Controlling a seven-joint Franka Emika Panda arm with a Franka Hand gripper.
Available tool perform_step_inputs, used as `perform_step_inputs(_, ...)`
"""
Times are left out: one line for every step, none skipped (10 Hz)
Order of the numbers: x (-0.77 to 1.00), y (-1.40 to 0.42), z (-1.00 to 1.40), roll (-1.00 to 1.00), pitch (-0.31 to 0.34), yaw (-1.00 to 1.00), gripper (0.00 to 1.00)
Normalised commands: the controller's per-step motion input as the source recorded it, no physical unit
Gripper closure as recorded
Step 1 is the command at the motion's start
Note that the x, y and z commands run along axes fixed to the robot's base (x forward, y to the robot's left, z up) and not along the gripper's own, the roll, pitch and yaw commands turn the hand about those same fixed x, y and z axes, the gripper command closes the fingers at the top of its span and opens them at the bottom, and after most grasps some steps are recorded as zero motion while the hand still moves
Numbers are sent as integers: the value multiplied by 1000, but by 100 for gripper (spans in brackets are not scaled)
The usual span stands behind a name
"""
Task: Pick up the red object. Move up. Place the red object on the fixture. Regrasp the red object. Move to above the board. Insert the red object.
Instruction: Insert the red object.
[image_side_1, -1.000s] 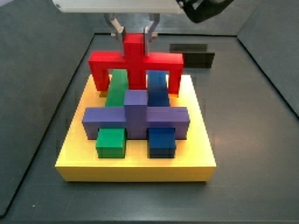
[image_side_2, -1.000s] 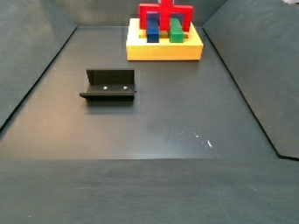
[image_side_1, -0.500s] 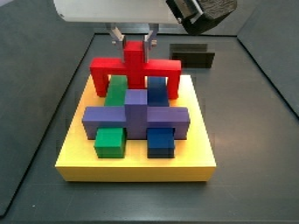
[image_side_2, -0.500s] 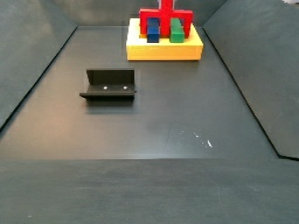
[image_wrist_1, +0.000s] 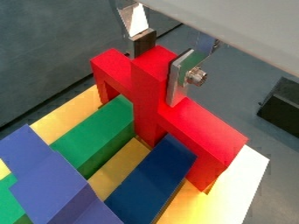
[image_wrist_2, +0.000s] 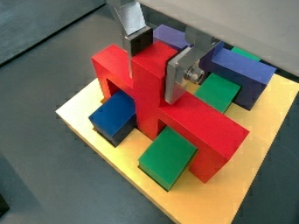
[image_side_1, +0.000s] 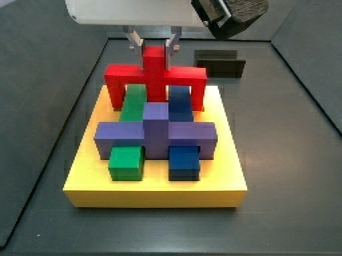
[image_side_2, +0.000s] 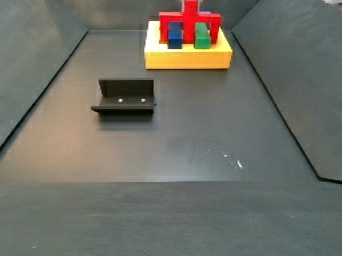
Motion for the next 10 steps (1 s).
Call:
perform_step_inputs(43, 11, -146, 0, -76, 194, 100)
perform_step_inputs(31, 0, -71, -10, -53, 143, 100)
perform_step_inputs(29, 0, -54, -9, -39, 137, 100)
perform_step_inputs(0, 0, -49, -3, -34, 97, 100)
perform_step_inputs(0, 0, -40, 0, -24, 49, 100)
perform_step_inputs(69, 0, -94, 0, -31, 0, 100)
perform_step_inputs(100, 0, -140, 0, -31, 0, 100)
perform_step_inputs(123, 0, -143, 0, -30, 0, 100)
perform_step_inputs(143, 0, -157, 0, -34, 0, 100)
perform_step_inputs(189, 0, -183, 0, -26, 0, 100)
